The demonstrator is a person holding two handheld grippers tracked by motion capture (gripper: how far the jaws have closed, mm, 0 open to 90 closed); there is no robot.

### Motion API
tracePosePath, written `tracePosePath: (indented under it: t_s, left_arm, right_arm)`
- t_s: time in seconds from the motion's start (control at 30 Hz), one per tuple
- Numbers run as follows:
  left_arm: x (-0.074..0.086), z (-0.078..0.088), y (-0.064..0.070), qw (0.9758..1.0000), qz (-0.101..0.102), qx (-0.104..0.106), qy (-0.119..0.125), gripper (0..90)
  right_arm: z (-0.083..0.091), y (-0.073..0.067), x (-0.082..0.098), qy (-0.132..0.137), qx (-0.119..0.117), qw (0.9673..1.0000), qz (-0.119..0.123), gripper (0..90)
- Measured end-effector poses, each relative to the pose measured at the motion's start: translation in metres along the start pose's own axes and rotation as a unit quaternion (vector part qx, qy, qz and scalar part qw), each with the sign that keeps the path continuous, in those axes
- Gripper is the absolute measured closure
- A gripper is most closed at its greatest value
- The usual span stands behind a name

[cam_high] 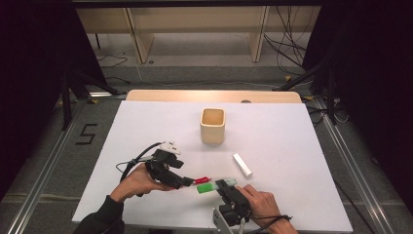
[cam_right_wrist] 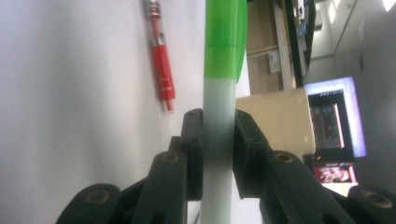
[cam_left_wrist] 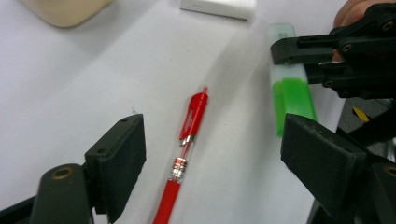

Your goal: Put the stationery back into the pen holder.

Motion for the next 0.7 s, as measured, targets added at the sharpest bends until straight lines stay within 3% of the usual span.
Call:
tracePosePath:
  t_s: [0.07,0.1,0.13,0.17,0.2,0.23,0.3,0.33,0.37,0.4,0.43,0.47,0.5,0.53,0.57,0.6,0.63,0.67,0.7]
  left_arm:
    - [0.002,0.001,0.000,0.9999,-0.001,-0.008,0.012,21.0]
    - [0.004,0.003,0.000,0.9995,0.001,-0.017,0.027,20.5]
    - [0.005,0.004,0.000,0.9990,0.000,-0.024,0.037,20.5]
    - [0.007,0.004,0.001,0.9985,0.000,-0.026,0.049,20.4]
    - [0.010,0.004,0.002,0.9982,-0.002,-0.030,0.053,20.4]
    - [0.011,0.004,0.003,0.9974,-0.002,-0.039,0.060,19.7]
    - [0.015,0.002,0.005,0.9956,0.005,-0.046,0.081,19.7]
    - [0.018,0.000,0.007,0.9944,0.005,-0.051,0.092,18.8]
    - [0.019,0.000,0.007,0.9942,0.004,-0.054,0.093,18.8]
    - [0.023,-0.003,0.009,0.9941,0.003,-0.056,0.093,18.2]
    - [0.023,-0.003,0.009,0.9941,0.003,-0.056,0.093,17.8]
    - [0.024,-0.004,0.010,0.9934,-0.002,-0.063,0.096,17.8]
    - [0.026,-0.005,0.011,0.9924,-0.001,-0.069,0.102,17.9]
    - [0.027,-0.006,0.012,0.9916,0.002,-0.073,0.107,17.9]
    - [0.028,-0.006,0.013,0.9904,0.002,-0.080,0.113,17.9]
    - [0.029,-0.005,0.013,0.9890,0.004,-0.086,0.121,17.9]
    - [0.030,-0.005,0.014,0.9885,0.003,-0.087,0.124,17.9]
    - [0.030,-0.005,0.014,0.9883,0.004,-0.086,0.126,17.9]
    - [0.032,-0.005,0.015,0.9882,0.003,-0.088,0.126,17.9]
  right_arm:
    - [0.000,0.004,0.001,0.002,0.000,1.0000,-0.007,77.1]
    - [0.002,0.011,0.004,0.002,-0.005,0.9990,-0.044,77.1]
    - [0.002,0.011,0.004,0.002,-0.005,0.9990,-0.044,77.1]
    - [0.003,0.017,0.006,0.005,-0.009,0.9975,-0.070,77.1]
    - [0.003,0.017,0.006,0.005,-0.009,0.9975,-0.070,77.1]
    - [0.004,0.020,0.006,0.008,-0.013,0.9961,-0.086,77.1]
    - [0.005,0.027,0.007,0.014,-0.020,0.9903,-0.137,77.1]
    - [0.006,0.035,0.008,0.020,-0.035,0.9819,-0.185,77.1]
    - [0.006,0.035,0.008,0.020,-0.035,0.9819,-0.185,77.1]
    - [0.007,0.041,0.010,0.029,-0.044,0.9725,-0.227,77.1]
    - [0.007,0.041,0.010,0.029,-0.044,0.9725,-0.227,77.1]
    - [0.006,0.045,0.011,0.035,-0.049,0.9672,-0.247,77.1]
    - [0.006,0.053,0.014,0.041,-0.064,0.9508,-0.300,77.1]
    - [0.006,0.053,0.014,0.041,-0.064,0.9508,-0.300,77.1]
    - [0.005,0.061,0.018,0.048,-0.077,0.9338,-0.346,77.1]
    - [0.004,0.066,0.020,0.054,-0.085,0.9227,-0.372,77.1]
    - [0.004,0.066,0.020,0.054,-0.085,0.9227,-0.372,77.1]
    - [0.003,0.071,0.022,0.058,-0.092,0.9104,-0.399,77.0]
    - [0.000,0.081,0.026,0.061,-0.115,0.8848,-0.448,77.0]
Point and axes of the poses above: each handheld gripper's, and its own axes: z roughly backward along the jaws, x roughly out of its underside, y roughly to its right, the point moved 2 cm from there along -z, roughly forward along the jaws, and after that the axes turned 9 degrees about -z, right-handed, at the moved point
